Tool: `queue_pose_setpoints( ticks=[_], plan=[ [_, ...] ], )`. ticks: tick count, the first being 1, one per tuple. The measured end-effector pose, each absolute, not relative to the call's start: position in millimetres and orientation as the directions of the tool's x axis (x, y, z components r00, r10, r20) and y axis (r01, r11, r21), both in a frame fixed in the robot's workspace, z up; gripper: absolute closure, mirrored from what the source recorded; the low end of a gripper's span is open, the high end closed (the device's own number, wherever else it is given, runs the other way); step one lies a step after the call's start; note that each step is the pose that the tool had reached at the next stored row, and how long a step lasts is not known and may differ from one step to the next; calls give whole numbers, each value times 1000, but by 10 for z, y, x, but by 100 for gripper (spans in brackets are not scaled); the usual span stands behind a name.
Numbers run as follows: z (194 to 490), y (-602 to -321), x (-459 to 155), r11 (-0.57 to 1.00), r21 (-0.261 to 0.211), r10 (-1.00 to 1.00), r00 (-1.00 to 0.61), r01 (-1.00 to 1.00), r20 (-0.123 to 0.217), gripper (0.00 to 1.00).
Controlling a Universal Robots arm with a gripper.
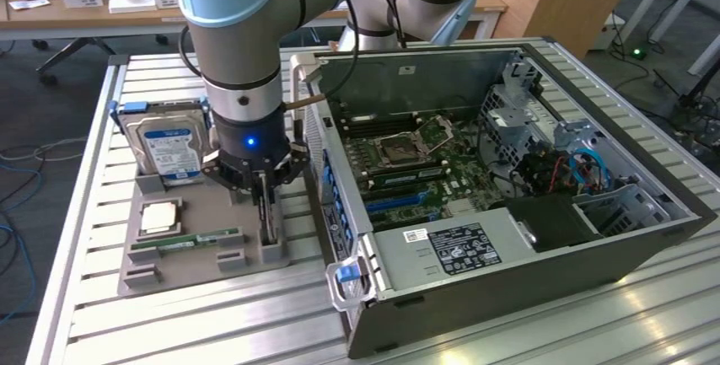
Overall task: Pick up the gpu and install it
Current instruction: 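Pick up the gpu and move the gpu toward the slot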
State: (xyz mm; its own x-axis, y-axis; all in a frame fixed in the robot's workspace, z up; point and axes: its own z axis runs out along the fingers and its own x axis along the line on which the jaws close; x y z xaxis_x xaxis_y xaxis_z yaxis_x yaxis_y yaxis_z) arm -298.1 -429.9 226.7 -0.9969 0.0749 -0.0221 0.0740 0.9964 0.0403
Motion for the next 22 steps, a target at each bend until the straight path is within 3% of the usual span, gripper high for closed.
queue_pose_setpoints(
  ticks=[22],
  plan=[
    [2370, -4299, -2981, 998, 40, 39, -999, 38, -22, 74]
  ],
)
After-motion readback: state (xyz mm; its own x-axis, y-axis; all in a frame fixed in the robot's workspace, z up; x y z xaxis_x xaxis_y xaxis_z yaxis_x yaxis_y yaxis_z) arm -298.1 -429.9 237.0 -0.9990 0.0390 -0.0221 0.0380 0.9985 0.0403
